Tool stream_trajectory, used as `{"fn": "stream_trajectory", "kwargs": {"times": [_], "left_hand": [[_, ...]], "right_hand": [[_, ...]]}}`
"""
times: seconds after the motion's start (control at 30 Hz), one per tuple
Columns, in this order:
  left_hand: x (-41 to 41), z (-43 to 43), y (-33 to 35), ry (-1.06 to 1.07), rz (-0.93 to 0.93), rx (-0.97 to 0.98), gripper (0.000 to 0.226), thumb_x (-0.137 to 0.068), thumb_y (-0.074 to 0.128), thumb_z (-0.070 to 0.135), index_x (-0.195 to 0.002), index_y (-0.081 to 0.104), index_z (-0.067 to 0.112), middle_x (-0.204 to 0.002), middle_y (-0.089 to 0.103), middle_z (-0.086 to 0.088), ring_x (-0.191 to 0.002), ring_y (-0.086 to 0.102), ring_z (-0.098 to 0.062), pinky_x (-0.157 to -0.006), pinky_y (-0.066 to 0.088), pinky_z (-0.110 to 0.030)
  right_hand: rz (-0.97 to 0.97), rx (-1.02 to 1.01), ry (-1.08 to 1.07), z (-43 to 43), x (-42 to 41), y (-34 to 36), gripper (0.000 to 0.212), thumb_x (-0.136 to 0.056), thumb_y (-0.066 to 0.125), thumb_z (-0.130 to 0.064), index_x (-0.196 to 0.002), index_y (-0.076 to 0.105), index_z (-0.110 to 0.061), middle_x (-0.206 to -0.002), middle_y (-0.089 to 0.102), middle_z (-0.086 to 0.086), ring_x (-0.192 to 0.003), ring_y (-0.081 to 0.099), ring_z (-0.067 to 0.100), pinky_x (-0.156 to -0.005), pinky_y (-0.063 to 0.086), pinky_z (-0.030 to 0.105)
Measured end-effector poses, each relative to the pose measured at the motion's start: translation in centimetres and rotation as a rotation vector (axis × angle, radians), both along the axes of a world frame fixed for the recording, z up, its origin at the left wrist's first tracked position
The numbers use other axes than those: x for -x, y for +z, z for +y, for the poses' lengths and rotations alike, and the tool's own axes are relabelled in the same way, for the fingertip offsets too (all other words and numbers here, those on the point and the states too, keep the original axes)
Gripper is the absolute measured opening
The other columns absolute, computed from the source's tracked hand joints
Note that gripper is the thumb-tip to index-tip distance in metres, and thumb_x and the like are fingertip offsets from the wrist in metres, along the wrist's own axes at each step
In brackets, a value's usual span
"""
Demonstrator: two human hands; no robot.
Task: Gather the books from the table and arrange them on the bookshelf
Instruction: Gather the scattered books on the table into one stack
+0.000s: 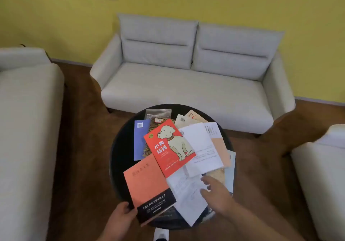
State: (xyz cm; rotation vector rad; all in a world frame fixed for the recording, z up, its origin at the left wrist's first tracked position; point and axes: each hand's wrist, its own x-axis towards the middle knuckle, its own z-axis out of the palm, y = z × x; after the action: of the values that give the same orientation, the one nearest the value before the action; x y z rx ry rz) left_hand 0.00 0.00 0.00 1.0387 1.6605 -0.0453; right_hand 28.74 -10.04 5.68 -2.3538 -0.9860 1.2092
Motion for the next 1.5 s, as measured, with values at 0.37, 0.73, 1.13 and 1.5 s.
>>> {"fn": "stream_trajectory", "kwargs": {"times": [0.37,0.73,1.13,1.5], "left_hand": [[-0.7,5.5,-5.2,0.248,-0.169,0.295,0.027,-0.096,0.058,0.012,-0.122,0.058,0.006,-0.115,0.071,-0.016,-0.104,0.07,-0.034,-0.085,0.059,-0.046],[-1.8,4.6,-1.6,0.539,-0.354,0.221,0.025,-0.105,0.047,0.018,-0.128,0.052,0.012,-0.116,0.069,-0.018,-0.105,0.067,-0.037,-0.077,0.056,-0.047],[-1.2,6.6,1.8,0.518,-0.464,0.031,0.022,-0.104,0.051,0.024,-0.121,0.059,0.015,-0.113,0.071,-0.021,-0.103,0.067,-0.042,-0.081,0.056,-0.052],[-1.7,8.6,3.1,0.38,-0.592,-0.007,0.031,-0.1,0.058,0.031,-0.125,0.06,0.013,-0.11,0.076,-0.018,-0.1,0.073,-0.038,-0.082,0.059,-0.05]], "right_hand": [[-0.143,-0.006,0.024,13.1,-1.9,-1.4,0.052,-0.094,0.063,-0.035,-0.14,0.047,-0.017,-0.136,0.057,0.007,-0.121,0.059,0.027,-0.099,0.054,0.043],[0.046,0.032,0.083,15.1,-2.9,-1.5,0.029,-0.105,0.044,-0.026,-0.128,0.051,-0.01,-0.127,0.063,0.009,-0.1,0.058,0.019,-0.073,0.046,0.027],[0.34,-0.272,-0.2,12.2,-3.8,3.0,0.025,-0.105,0.049,-0.032,-0.128,0.06,-0.037,-0.113,0.075,-0.012,-0.094,0.076,0.012,-0.077,0.064,0.035],[0.424,-0.139,-0.215,7.0,-1.5,6.0,0.019,-0.102,0.056,-0.033,-0.12,0.059,-0.036,-0.114,0.073,-0.01,-0.096,0.076,0.02,-0.086,0.062,0.044]]}}
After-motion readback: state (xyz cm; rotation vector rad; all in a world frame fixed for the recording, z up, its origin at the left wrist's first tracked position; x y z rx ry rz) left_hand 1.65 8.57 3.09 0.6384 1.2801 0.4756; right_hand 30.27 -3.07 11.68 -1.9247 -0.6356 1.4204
